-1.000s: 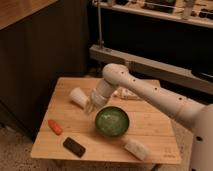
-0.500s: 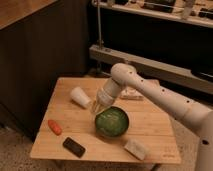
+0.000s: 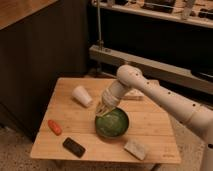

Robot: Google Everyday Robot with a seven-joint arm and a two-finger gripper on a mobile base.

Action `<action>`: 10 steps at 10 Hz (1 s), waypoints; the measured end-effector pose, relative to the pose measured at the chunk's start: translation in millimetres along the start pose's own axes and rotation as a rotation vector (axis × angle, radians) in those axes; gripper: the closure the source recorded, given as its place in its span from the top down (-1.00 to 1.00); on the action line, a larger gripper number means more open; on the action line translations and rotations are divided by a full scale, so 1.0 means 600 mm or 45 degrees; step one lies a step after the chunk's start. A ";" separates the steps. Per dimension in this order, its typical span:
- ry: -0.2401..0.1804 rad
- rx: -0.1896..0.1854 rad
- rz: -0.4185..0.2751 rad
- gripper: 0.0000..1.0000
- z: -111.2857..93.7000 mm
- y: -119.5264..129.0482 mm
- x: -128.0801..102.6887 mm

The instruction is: Place the white sponge in the ceramic bowl

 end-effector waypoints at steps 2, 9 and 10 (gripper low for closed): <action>-0.001 0.002 0.008 -0.40 0.000 -0.001 0.003; -0.008 -0.002 0.024 0.08 0.001 0.005 0.012; -0.006 -0.007 0.020 0.25 0.000 0.003 0.012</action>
